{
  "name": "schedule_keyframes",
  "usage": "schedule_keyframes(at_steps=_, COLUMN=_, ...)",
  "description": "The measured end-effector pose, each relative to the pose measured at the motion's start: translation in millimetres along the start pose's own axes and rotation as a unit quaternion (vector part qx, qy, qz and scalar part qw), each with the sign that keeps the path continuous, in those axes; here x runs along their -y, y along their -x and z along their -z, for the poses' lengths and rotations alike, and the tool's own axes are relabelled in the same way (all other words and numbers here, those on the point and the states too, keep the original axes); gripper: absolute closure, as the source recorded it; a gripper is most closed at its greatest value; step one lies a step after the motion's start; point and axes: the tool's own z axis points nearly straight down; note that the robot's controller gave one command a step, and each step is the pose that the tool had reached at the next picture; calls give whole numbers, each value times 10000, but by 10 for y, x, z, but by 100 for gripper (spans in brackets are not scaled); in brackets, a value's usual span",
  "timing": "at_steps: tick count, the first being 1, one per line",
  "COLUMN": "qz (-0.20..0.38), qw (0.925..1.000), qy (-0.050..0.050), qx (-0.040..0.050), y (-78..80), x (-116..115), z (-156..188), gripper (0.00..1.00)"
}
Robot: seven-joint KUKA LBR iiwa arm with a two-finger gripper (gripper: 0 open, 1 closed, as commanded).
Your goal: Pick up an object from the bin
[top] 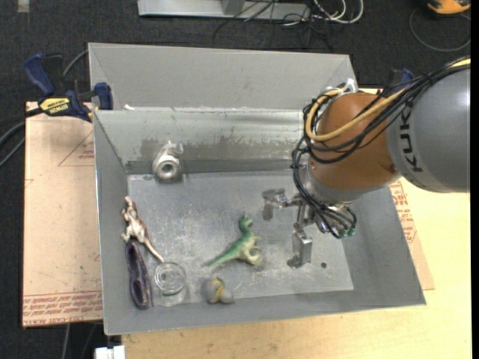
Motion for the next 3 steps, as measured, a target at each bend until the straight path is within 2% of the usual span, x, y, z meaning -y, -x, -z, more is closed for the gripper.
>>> schedule_keyframes(at_steps=1, qz=-29, qw=10000, qy=18, qx=-7, y=70, x=-733, z=-179, gripper=0)
schedule_keyframes(at_steps=2, qz=-411, qw=9992, qy=6, qx=1, y=149, x=-508, z=-799, gripper=0)
schedule_keyframes(at_steps=3, qz=485, qw=9988, qy=21, qx=6, y=-28, x=-319, z=-792, gripper=100)
